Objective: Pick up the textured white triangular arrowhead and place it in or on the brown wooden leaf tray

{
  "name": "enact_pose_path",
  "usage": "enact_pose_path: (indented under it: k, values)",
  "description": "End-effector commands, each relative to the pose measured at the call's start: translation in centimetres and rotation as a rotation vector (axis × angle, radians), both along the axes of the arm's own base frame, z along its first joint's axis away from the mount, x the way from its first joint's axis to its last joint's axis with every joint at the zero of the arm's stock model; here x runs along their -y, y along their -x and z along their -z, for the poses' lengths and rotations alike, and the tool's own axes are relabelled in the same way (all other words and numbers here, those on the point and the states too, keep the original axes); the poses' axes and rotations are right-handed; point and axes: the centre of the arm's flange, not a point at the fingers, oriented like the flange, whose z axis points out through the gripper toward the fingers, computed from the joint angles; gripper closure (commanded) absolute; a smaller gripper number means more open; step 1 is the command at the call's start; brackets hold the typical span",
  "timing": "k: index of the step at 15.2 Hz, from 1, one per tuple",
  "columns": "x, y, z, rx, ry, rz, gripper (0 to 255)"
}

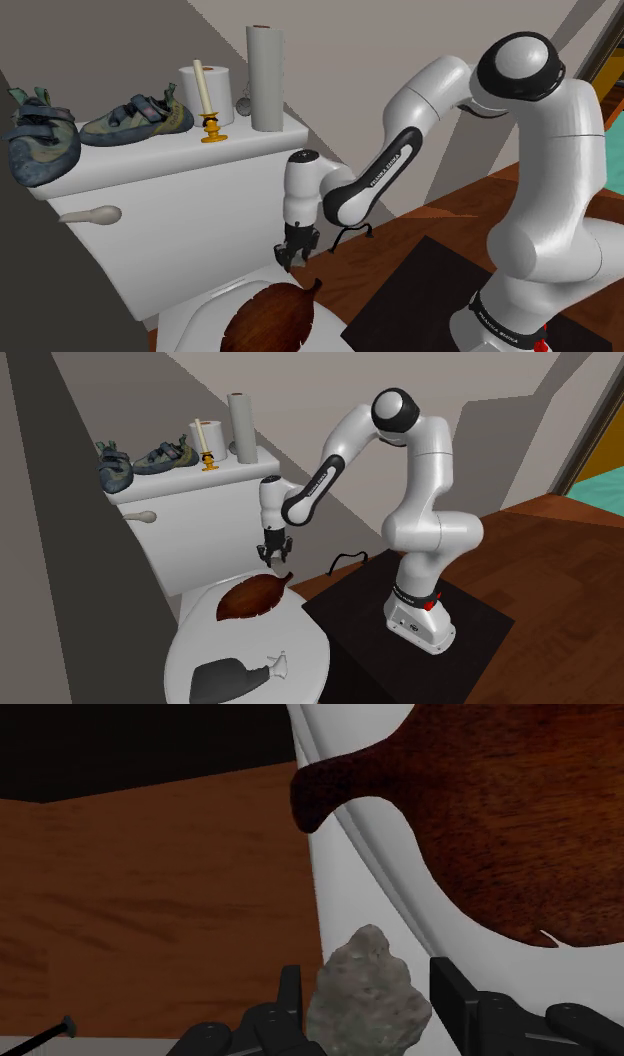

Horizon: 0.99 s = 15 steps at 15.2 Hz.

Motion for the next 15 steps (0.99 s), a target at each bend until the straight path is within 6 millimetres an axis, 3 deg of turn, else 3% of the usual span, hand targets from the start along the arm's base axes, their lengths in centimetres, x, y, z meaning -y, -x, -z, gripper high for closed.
enact_pose_path:
  k: [1, 7, 15]
  values:
    - [-0.2, -1.9, -2.3, 0.068, -0.057, -0.004, 255]
    - [-0.2, -1.9, -5.5, 0.068, -0.057, -0.004, 255]
    - [-7.8, 5.4, -5.8, 0.068, -0.057, -0.004, 255]
